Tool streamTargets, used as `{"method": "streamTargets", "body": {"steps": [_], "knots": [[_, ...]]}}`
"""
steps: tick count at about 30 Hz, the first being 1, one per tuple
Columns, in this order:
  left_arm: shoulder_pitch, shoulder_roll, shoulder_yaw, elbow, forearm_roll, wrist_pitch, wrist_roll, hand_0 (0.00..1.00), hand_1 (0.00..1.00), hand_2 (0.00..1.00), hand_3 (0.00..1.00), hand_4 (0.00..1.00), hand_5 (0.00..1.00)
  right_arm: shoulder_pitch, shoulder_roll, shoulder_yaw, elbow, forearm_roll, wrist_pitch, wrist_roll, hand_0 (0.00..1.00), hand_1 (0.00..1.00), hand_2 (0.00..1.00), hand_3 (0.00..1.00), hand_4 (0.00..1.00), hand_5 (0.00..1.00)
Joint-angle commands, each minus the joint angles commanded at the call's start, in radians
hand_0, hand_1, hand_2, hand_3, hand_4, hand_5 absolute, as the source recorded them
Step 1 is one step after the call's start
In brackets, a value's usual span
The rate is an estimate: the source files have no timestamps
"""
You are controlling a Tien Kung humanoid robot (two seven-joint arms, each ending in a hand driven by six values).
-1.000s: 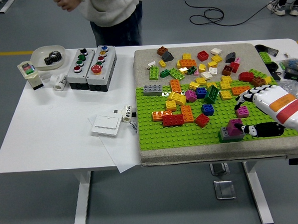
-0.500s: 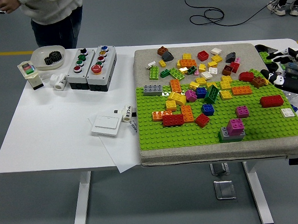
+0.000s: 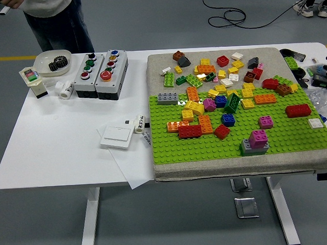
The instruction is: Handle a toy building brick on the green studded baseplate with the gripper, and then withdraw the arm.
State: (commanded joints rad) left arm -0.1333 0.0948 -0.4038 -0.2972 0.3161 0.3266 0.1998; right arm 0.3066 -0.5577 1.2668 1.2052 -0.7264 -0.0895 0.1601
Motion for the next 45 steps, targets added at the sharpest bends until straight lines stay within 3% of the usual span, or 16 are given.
{"method": "streamTargets", "body": {"steps": [5, 15, 45], "knots": [[0.003, -0.001, -0.002, 0.000, 0.004, 0.001, 0.001, 0.598, 0.689, 0.652, 0.549, 0.564, 0.614, 0.005, 0.008, -0.003, -0.026, 0.094, 0.015, 0.010, 0.905, 0.840, 0.868, 0.872, 0.998, 0.955], [0.005, -0.002, -0.007, -0.002, 0.018, -0.002, 0.006, 0.597, 0.685, 0.652, 0.549, 0.564, 0.614, 0.009, 0.015, -0.009, -0.042, 0.096, 0.022, 0.004, 0.911, 0.840, 0.865, 0.867, 0.998, 0.995], [0.001, -0.009, 0.004, -0.003, 0.001, -0.001, 0.001, 0.596, 0.685, 0.653, 0.549, 0.563, 0.612, 0.017, 0.025, -0.014, -0.047, 0.147, 0.033, 0.010, 0.909, 0.837, 0.861, 0.869, 0.998, 0.988]]}}
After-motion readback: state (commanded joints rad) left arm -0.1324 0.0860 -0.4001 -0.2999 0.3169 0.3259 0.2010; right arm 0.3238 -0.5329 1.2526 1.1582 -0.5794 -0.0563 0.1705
